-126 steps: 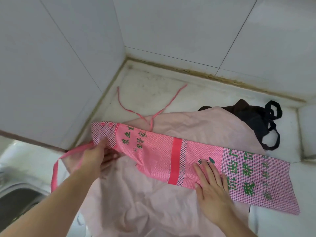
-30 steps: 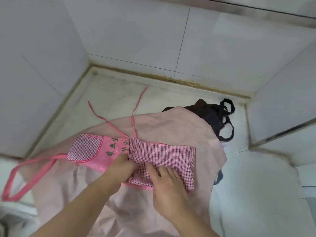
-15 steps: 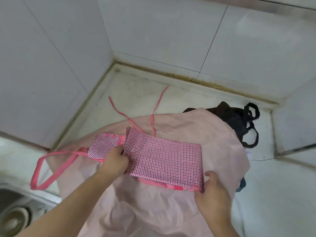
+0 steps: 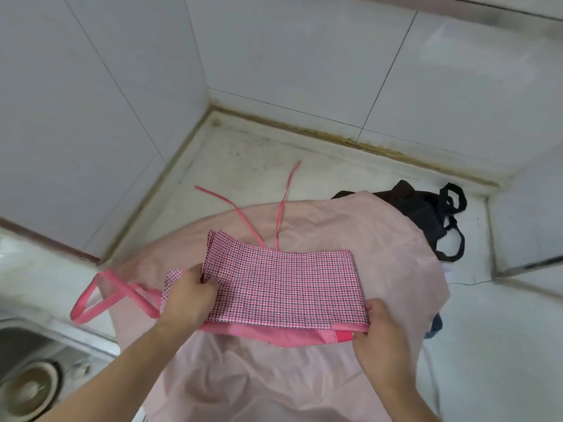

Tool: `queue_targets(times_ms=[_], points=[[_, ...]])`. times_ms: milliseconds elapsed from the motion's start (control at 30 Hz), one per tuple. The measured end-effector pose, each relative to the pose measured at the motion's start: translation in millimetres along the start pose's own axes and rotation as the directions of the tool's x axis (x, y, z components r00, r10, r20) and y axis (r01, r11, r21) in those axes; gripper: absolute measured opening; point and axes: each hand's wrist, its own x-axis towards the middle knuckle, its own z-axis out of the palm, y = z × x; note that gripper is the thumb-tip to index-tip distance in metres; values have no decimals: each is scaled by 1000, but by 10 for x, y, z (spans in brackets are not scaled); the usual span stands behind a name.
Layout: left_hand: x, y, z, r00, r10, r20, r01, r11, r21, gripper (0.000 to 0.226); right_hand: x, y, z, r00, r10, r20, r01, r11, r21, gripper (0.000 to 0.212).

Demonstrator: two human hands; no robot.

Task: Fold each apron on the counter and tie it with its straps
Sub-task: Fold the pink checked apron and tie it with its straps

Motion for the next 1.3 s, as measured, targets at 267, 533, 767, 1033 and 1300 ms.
queue_targets(times_ms=[267,533,767,1033,1300], points=[[-228,-265,-166,994,-91,-61,96,992,77,13,-52,-86,68,998,-62,16,63,995,-78,34],[-343,-552,-309,980,-200,15,183,921,343,18,-31,-89,160,995,-72,62,81,984,-158,28],[-296,-608,-518,986,-164,-12,126,710,693,55,-6,-93,-34,948,-108,301,139,987,-82,85],[-547,-425,628,789,588,177,-597,667,446,62,-296,-817,825,773,-624,113,628,730,-270,62],[-397,-1181,629,902,415,119,-378,627,681,77,188,-42,719,859,-503,101,490,747,-450,63]])
